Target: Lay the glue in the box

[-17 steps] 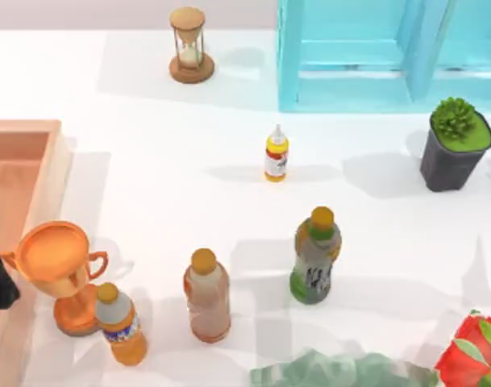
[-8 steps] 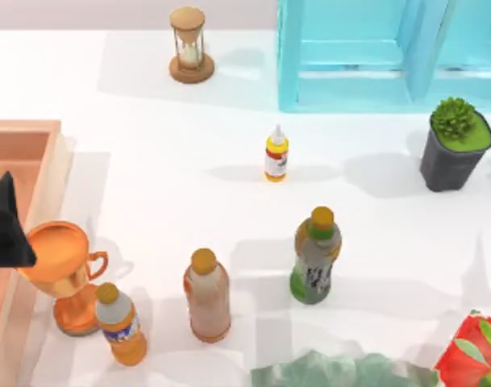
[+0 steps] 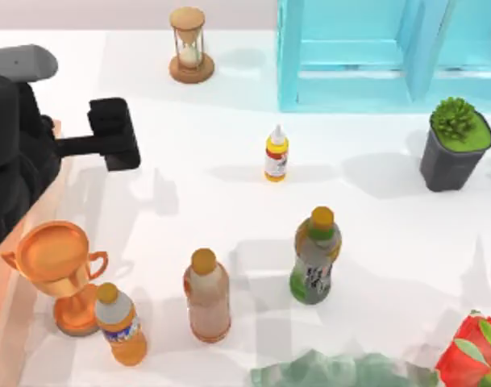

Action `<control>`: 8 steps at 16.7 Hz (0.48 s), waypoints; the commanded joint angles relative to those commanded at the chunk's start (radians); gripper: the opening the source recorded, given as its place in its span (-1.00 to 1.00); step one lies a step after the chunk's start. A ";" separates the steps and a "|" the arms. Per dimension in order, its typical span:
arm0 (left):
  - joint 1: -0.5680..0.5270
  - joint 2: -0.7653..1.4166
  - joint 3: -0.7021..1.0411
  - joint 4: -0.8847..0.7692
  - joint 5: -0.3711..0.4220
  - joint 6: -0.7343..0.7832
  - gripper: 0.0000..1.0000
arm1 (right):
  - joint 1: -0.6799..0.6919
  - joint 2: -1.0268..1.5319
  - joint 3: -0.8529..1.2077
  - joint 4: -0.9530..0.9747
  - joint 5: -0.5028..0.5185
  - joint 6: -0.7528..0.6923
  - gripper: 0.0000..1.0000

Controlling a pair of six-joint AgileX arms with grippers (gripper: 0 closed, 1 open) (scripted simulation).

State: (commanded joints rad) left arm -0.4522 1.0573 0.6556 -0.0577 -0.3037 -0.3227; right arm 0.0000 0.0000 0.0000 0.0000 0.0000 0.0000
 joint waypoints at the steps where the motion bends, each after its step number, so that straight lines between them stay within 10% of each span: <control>1: -0.038 0.092 0.056 -0.006 -0.027 -0.030 1.00 | 0.000 0.000 0.000 0.000 0.000 0.000 1.00; 8: -0.285 0.659 0.404 -0.045 -0.188 -0.206 1.00 | 0.000 0.000 0.000 0.000 0.000 0.000 1.00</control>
State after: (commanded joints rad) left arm -0.7370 1.7166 1.0595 -0.1030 -0.4915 -0.5288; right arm 0.0000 0.0000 0.0000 0.0000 0.0000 0.0000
